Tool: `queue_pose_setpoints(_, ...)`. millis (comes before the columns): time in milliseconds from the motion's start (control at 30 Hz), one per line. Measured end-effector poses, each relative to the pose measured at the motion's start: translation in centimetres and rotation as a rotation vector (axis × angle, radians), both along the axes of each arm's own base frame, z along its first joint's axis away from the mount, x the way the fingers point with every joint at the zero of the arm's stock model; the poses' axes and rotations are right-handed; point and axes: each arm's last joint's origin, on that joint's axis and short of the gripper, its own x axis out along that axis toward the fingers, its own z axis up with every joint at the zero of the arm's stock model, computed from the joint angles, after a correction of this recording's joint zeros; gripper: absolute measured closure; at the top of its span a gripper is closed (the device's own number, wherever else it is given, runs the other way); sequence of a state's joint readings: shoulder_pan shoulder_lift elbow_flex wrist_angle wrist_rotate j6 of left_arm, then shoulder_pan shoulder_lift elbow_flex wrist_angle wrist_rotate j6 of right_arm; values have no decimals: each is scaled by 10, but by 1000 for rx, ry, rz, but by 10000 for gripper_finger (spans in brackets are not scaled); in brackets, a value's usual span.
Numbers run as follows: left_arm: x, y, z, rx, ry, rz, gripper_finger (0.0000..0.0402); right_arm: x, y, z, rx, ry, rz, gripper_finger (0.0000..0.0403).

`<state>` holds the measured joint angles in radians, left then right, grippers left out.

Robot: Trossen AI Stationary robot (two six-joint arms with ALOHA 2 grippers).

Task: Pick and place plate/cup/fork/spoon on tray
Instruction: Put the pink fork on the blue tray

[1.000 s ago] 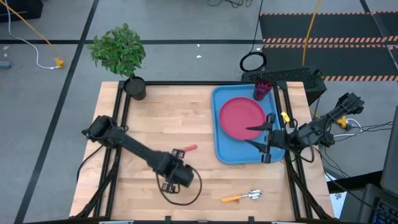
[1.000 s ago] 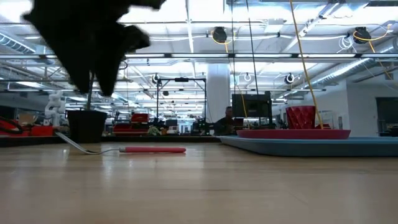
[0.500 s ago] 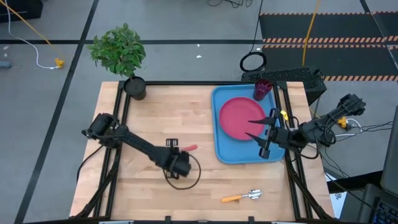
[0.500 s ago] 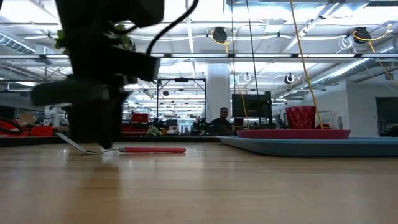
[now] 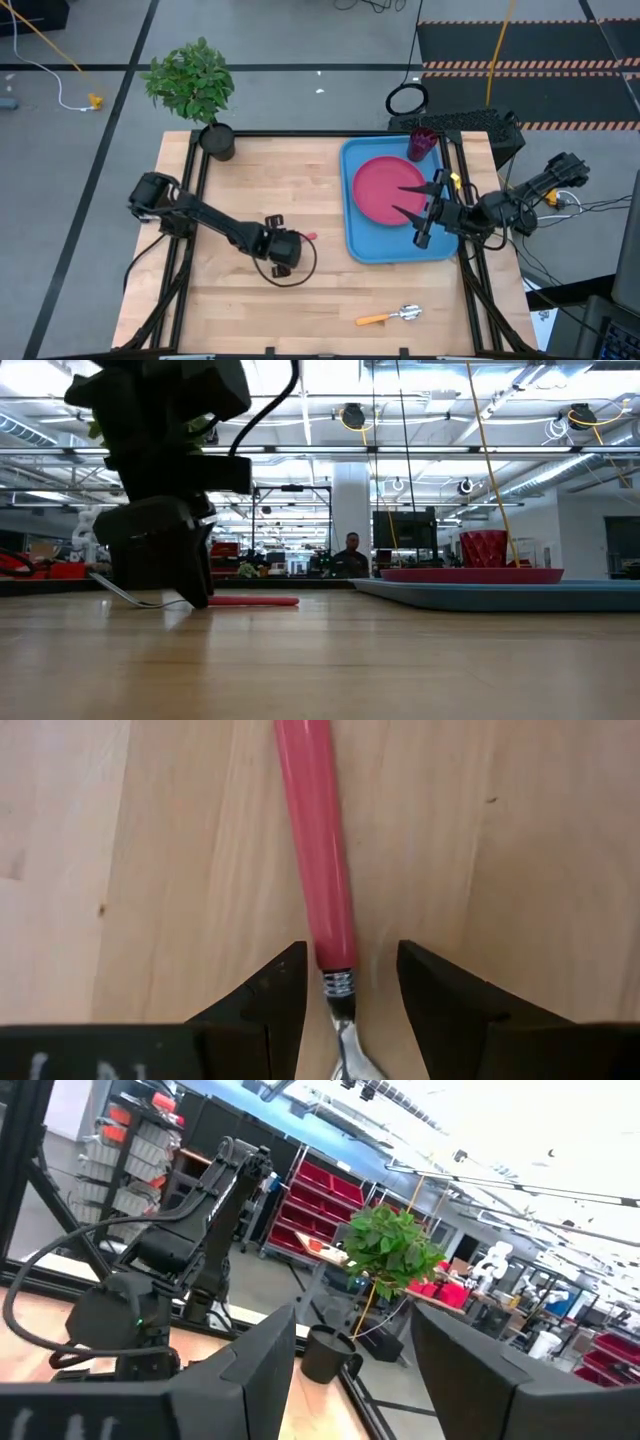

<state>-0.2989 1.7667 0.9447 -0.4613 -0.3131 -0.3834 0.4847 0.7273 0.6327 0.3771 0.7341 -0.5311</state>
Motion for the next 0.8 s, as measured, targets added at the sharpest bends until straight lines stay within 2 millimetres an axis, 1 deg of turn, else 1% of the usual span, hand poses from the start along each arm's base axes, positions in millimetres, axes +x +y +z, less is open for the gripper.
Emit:
queue_pose_setpoints(167, -5, 1, -9, 0, -28, -11, 243, 0, 0, 0, 16, -1, 4, 209)
queue_pose_setpoints(533, -6, 2, -12, 30, -13, -97, 247, 3, 2, -4, 88, 0, 17, 209)
queue_pose_setpoints(633, -7, 0, -13, 20, 7, -153, 273, 6, 3, -6, 95, 12, 18, 209)
queue_pose_setpoints(800, -6, 1, -13, 25, 18, -207, 352, 14, 8, -11, 89, 29, 18, 209)
